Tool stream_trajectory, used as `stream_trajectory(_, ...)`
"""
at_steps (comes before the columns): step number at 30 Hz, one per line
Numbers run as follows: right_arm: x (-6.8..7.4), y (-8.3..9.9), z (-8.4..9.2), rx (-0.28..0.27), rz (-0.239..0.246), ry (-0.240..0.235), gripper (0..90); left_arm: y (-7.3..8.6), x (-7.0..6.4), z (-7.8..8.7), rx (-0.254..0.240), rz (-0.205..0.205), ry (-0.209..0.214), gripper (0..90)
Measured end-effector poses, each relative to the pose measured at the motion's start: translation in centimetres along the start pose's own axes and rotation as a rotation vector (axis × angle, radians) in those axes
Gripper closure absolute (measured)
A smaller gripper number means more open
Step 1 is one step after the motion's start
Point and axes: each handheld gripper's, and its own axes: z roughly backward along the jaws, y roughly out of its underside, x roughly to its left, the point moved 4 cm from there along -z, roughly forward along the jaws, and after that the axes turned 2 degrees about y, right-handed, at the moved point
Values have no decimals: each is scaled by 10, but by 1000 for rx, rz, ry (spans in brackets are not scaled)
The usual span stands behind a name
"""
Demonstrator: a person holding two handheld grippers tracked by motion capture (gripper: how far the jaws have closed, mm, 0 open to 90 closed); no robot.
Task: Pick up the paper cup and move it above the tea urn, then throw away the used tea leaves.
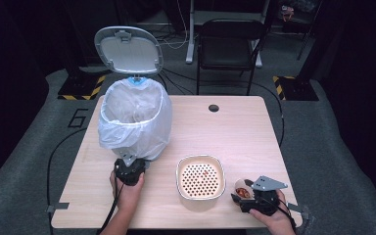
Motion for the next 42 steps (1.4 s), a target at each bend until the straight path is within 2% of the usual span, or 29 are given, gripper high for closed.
stream_trajectory(5,0,0,1,-9,-1,0,260,0,0,0,6,2,2,639)
stream_trajectory(13,0,-2,2,-19,21,18,259,0,0,0,-4,1,-1,639)
stream_trajectory(14,0,-3,2,-18,20,21,260,0,0,0,6,3,4,639)
stream_trajectory(20,1,-4,2,-17,33,19,283,0,0,0,-3,2,0,639)
stream_trajectory(21,0,-5,3,-18,46,16,284,0,0,0,-3,4,0,639)
stream_trajectory(23,1,-6,3,-26,27,16,286,0,0,0,-2,4,1,639)
stream_trajectory(24,0,-7,4,-28,41,12,286,0,0,0,5,0,2,639)
stream_trajectory(27,-2,-11,5,-29,33,7,288,0,0,0,-3,3,0,639)
stream_trajectory(34,-12,-25,9,-41,-1,46,293,0,0,0,-2,5,1,639)
stream_trajectory(38,-19,-34,11,-47,10,50,294,0,0,0,-1,6,2,639)
stream_trajectory(40,-23,-39,11,-45,37,55,294,0,0,0,-2,4,0,639)
stream_trajectory(42,-26,-45,10,-47,43,54,294,0,0,0,4,3,3,639)
